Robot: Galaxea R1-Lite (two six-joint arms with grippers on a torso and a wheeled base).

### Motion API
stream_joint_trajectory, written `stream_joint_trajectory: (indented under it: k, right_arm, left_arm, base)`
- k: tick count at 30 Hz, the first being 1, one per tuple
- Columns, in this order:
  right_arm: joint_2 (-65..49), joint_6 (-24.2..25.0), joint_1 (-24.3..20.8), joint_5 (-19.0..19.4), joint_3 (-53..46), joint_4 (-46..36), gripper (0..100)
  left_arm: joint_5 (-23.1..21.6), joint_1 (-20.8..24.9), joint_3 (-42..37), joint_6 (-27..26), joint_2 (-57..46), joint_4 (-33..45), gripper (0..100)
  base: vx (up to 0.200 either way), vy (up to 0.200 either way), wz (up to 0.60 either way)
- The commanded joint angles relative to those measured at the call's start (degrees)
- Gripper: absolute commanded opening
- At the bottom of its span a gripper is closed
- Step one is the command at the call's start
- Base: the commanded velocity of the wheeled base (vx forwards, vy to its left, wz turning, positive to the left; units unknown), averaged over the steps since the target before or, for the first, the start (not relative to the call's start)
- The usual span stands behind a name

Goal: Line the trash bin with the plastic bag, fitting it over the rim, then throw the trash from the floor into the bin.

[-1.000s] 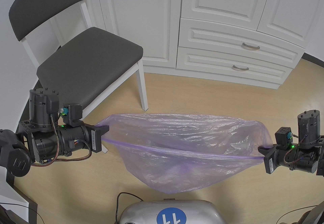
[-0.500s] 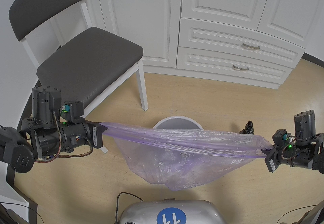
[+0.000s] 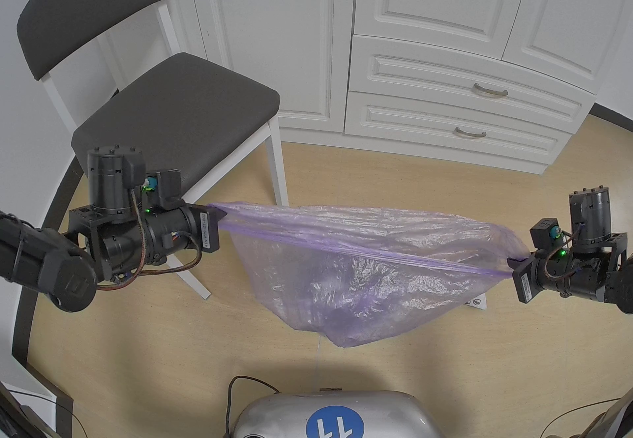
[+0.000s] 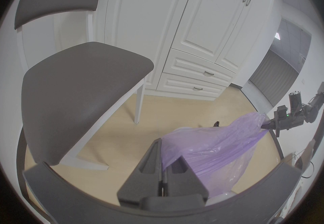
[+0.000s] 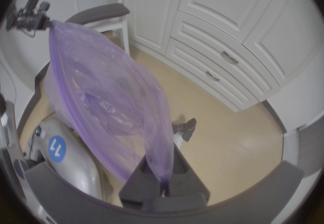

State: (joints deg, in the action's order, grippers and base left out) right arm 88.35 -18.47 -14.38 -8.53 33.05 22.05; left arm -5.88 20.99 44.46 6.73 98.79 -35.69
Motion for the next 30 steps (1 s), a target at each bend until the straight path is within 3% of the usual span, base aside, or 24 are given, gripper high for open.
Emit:
stream_joint_trajectory:
  k: [1, 6, 10, 15, 20, 25, 30]
  right_arm:
    - [3.3, 4.8, -2.2, 2.3, 1.6, 2.6, 0]
    - [3.9, 6.0, -4.0, 3.3, -0.4, 12.1, 0]
    - [1.0, 5.5, -4.4, 3.5, -3.4, 17.1, 0]
    - [-1.2, 5.4, -9.1, 4.6, -5.7, 18.4, 0]
    - [-2.0, 1.0, -5.6, 4.1, -6.9, 18.2, 0]
    - [-2.0, -8.0, 0.3, 1.4, -8.1, 17.9, 0]
    - [-1.7, -8.4, 0.5, -0.9, -7.9, 18.2, 0]
  left_arm:
    - [-0.2, 2.9, 1.9, 1.4, 4.6, -2.0, 0]
    - [0.3, 7.0, 0.1, 6.8, 4.1, -10.3, 0]
    - [0.3, 8.5, -3.0, 6.9, 3.8, -18.2, 0]
    - [0.5, 11.9, -6.5, 6.6, 3.7, -26.3, 0]
    - [0.5, 8.9, -7.4, 3.7, 3.6, -26.6, 0]
    - [0.3, 4.1, -8.1, -1.2, 3.2, -25.1, 0]
    - [0.4, 3.0, -8.2, -3.4, 2.3, -23.0, 0]
  base:
    - [0.0, 0.0, 0.0]
    - [0.0, 0.0, 0.0]
    - [0.0, 0.0, 0.0]
    - [0.0, 0.0, 0.0]
    - [0.0, 0.0, 0.0]
    - [0.0, 0.0, 0.0]
    - [0.0, 0.0, 0.0]
